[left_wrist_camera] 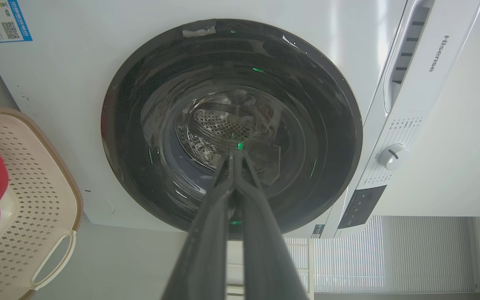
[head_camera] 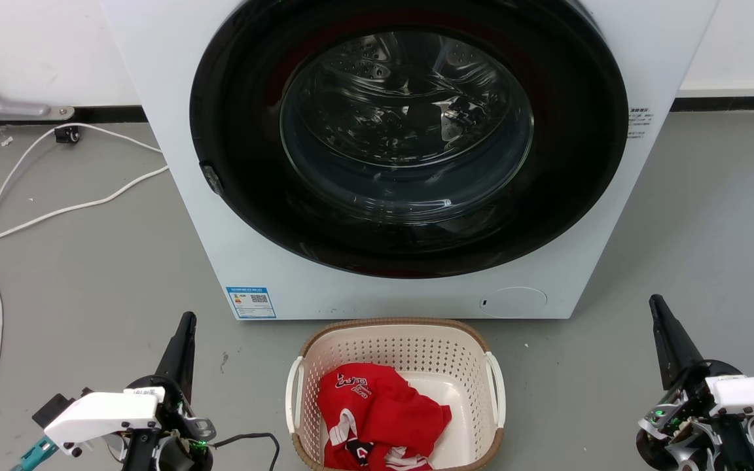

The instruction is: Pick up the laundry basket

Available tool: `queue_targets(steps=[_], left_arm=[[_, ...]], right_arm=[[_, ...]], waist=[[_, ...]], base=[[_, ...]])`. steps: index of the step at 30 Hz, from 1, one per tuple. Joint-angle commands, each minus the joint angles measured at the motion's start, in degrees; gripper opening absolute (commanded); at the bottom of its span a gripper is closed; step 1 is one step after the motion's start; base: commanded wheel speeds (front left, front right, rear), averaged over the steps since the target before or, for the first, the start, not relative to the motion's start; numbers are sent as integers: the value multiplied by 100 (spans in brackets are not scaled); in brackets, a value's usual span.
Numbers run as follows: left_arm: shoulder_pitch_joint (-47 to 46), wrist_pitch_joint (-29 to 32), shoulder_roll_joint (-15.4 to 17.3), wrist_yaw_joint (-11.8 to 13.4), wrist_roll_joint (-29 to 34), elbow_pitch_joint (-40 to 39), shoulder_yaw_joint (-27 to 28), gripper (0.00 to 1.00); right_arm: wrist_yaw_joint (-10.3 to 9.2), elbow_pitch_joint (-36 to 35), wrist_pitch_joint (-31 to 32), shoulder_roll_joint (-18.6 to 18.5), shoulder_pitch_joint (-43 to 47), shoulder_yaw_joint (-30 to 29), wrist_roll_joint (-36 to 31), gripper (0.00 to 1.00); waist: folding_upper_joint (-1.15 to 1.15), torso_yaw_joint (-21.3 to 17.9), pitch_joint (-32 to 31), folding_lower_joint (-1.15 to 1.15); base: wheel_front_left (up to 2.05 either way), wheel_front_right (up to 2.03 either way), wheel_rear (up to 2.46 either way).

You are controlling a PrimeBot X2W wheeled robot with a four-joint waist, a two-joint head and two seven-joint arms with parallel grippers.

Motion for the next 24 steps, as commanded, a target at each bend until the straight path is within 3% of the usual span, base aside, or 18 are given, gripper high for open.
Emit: queue_targets(steps=[1,24], left_arm=[[-57,27,-8,-23,12,10,17,0],[-60,41,-22,-23,38,11,39,0]], right_arm=[[0,7,18,18,-62,-11,-20,0],[0,9,37,36,-65,-35,-42,0]], waist=[[0,0,0,0],[0,0,0,0]], base=[[0,0,0],[0,0,0]])
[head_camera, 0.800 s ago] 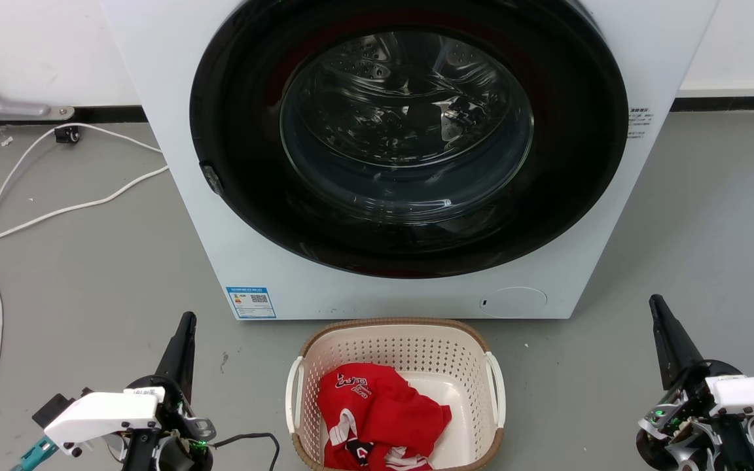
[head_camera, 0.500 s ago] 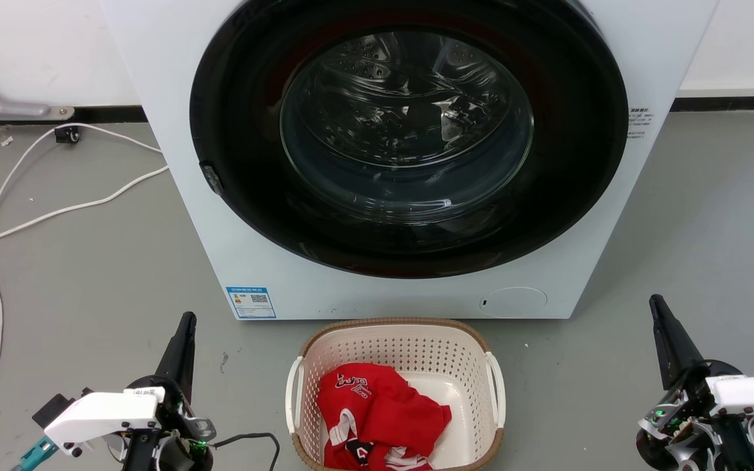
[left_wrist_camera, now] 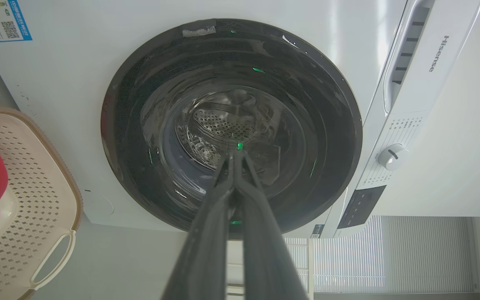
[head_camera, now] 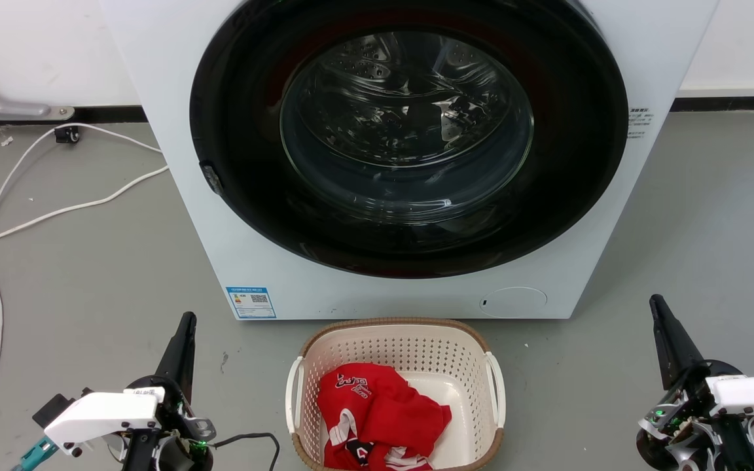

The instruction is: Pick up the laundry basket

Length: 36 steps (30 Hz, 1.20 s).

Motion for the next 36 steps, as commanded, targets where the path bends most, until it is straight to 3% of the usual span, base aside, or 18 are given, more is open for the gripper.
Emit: queue_targets(steps=[1,14,15,36], left_arm=[[-60,21,-7,-23,30,10,17,0],[-61,20,-13,-23,42,10,27,0],[0,15,-7,0,5,-1,10,100],[351,-433,-44,3,116,-11,10,100]], right_arm=[[0,8,18,20,-62,-9,-21,0],[0,8,27,28,-63,-20,-28,0],[0,0,5,7,0,-10,-12,100],[0,7,-444,29,294,195,-365,100]], waist=[[0,0,0,0],[0,0,0,0],[0,0,0,0],[0,0,3,0]], base=[[0,0,0],[0,0,0],[0,0,0],[0,0,0]])
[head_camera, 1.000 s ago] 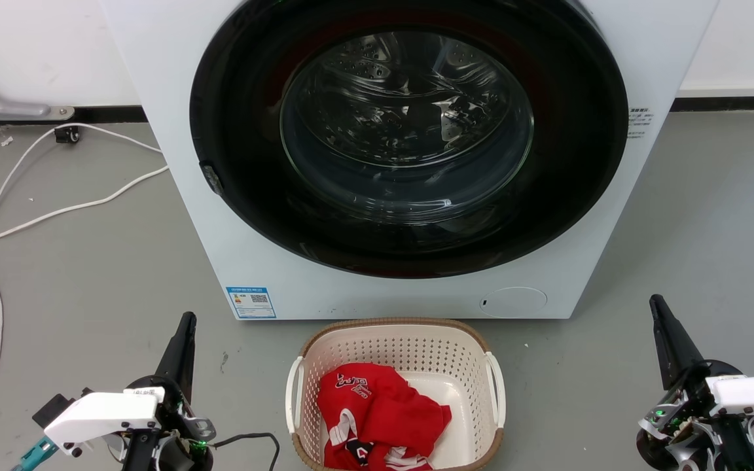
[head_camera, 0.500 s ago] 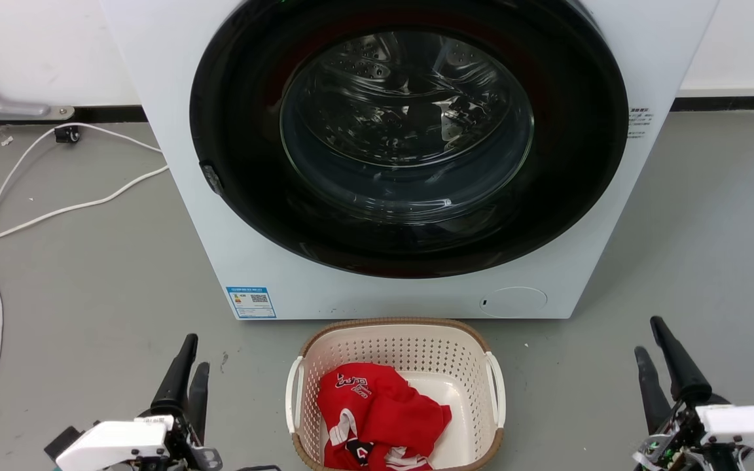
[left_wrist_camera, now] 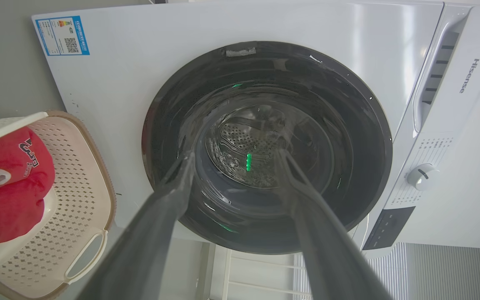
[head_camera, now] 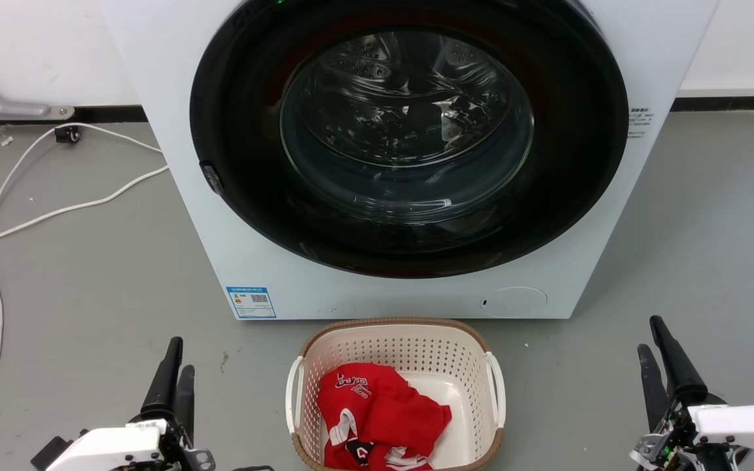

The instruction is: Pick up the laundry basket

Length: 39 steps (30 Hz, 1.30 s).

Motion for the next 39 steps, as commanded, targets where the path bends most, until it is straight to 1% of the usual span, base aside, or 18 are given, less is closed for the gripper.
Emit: queue_targets(steps=[1,4,8,11,14,17,20,24,27,30,34,39], left_arm=[[-38,-45,21,-14,45,-107,30,100],[-19,-119,22,-15,97,-104,68,100],[3,-215,23,-16,285,-68,194,100],[0,-285,23,-17,515,-43,266,100],[-13,-351,24,-18,760,-108,353,100],[-3,-414,25,-19,1092,-171,484,100],[-19,-478,25,73,1487,-171,624,100],[-44,-558,26,133,2045,-435,717,100],[36,-617,26,177,2508,-695,614,100],[150,-675,26,195,2940,-965,429,100],[270,-748,27,344,3551,-1245,186,100],[366,-836,28,408,4252,-1487,-130,100]], right_arm=[[1,-97,-51,-14,-76,-1,-72,100],[1,-107,-124,-13,-88,-25,-258,100],[1,-94,-219,-12,-98,-29,-1024,100],[1,-157,-287,-12,-127,-120,-1335,100],[1,-284,-353,-11,-142,-147,-1821,100],[1,-459,-418,-10,-146,-123,-2345,100],[1,-639,-478,-10,-138,-85,-2842,100],[1,-888,-560,-8,-135,-5,-3549,100],[1,-1009,-619,-8,-95,70,-3971,100],[2,-984,-675,-7,-46,175,-4310,100],[2,-1083,-748,-6,-34,256,-4841,100],[2,-1185,-832,-5,6,326,-5379,100]], waist=[[0,1,-1,0],[0,2,-1,0],[0,6,-3,0],[0,7,-3,0],[0,12,-2,0],[0,18,2,0],[0,22,9,0],[0,28,27,0],[0,32,36,0],[0,33,37,0],[0,31,38,0],[0,33,48,0]], base=[[0,0,0],[0,0,0],[0,0,0],[0,0,0],[0,0,0],[0,0,0],[0,0,0],[0,0,0],[0,0,0],[0,0,0],[0,0,0],[0,0,0]])
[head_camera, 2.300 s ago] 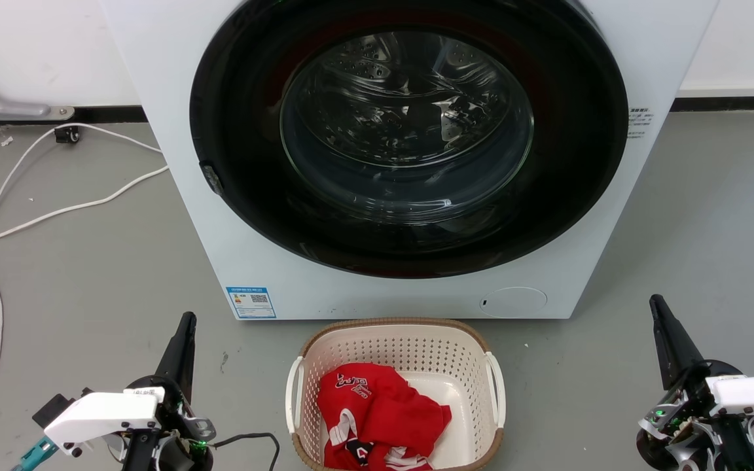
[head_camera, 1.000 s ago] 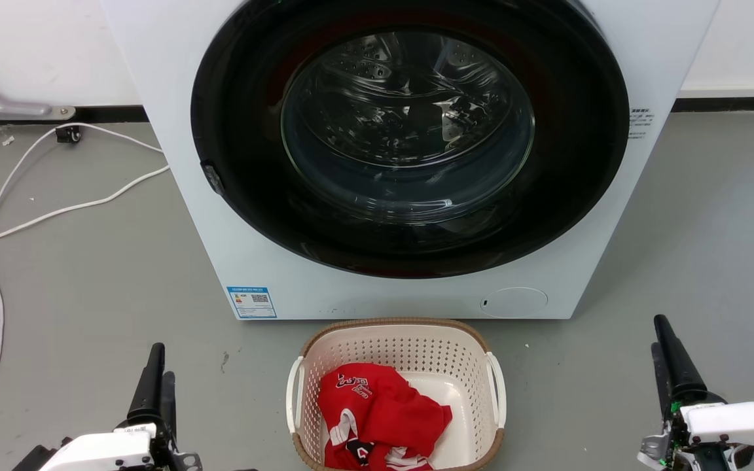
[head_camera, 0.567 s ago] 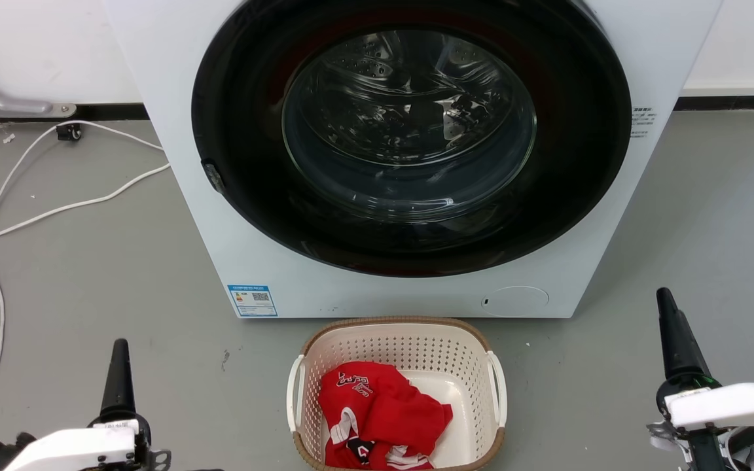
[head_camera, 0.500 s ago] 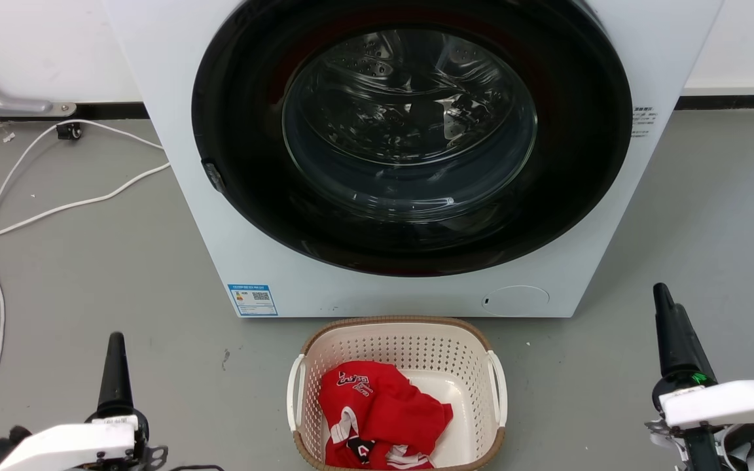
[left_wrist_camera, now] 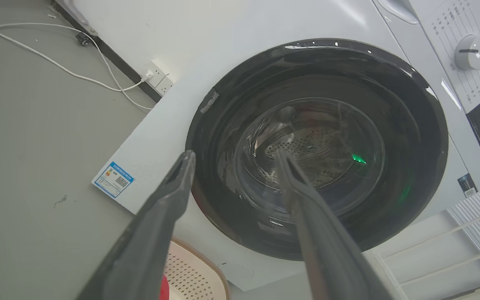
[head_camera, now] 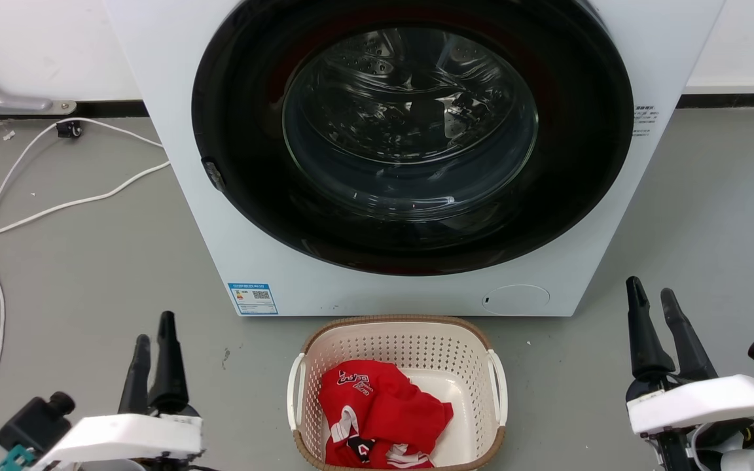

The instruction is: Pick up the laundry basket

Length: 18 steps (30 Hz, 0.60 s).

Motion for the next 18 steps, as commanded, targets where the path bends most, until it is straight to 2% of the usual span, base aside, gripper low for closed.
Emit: queue_targets(steps=[1,9,18], left_arm=[[3,-54,20,15,254,-127,-81,100],[95,-187,21,61,1476,-329,-587,100],[127,-319,57,142,2533,-449,-982,100]], right_arm=[[2,-103,-54,-12,-2,39,-215,100],[1,-170,-183,-10,28,82,-979,100],[1,-78,-323,-8,69,153,-1747,100]], waist=[[0,0,2,0],[0,-16,17,0],[0,-25,30,0]], base=[[0,0,0],[0,0,0],[0,0,0]])
